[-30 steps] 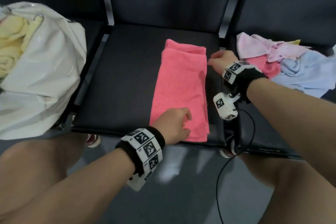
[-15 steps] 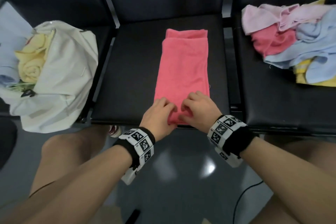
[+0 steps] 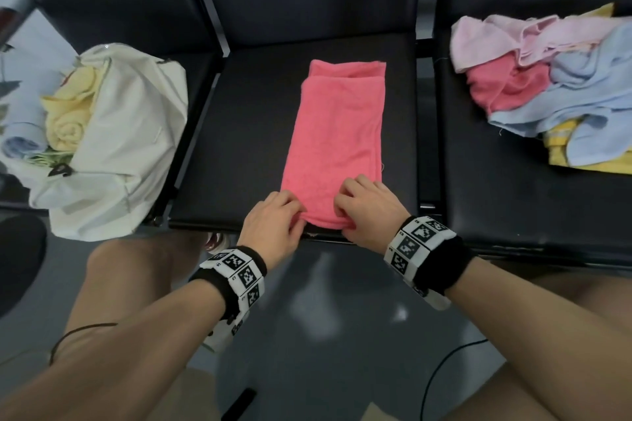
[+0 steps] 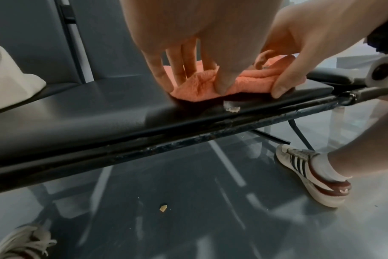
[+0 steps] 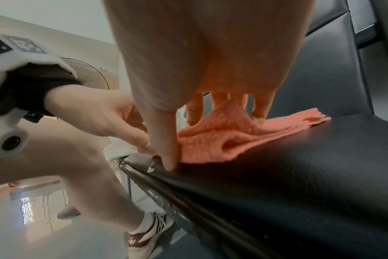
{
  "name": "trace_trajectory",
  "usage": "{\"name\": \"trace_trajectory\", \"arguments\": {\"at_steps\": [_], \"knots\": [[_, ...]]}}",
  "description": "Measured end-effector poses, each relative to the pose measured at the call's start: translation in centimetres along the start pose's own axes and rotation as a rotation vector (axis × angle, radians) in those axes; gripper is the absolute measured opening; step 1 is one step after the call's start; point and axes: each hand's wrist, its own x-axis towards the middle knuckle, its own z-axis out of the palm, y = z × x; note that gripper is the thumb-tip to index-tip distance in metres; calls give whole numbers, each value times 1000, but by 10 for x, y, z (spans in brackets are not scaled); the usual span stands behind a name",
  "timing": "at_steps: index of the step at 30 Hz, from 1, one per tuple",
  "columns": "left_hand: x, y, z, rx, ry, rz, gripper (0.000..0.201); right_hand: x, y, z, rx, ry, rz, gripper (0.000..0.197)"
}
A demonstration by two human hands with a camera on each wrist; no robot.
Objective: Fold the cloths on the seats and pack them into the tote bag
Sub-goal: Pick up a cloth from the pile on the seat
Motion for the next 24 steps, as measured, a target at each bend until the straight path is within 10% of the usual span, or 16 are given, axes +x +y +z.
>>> {"name": "trace_trajectory", "arguments": {"at_steps": [24], "knots": [[8, 8, 2, -271, -42, -130, 24, -8, 13, -14, 253, 26, 241, 6]]}}
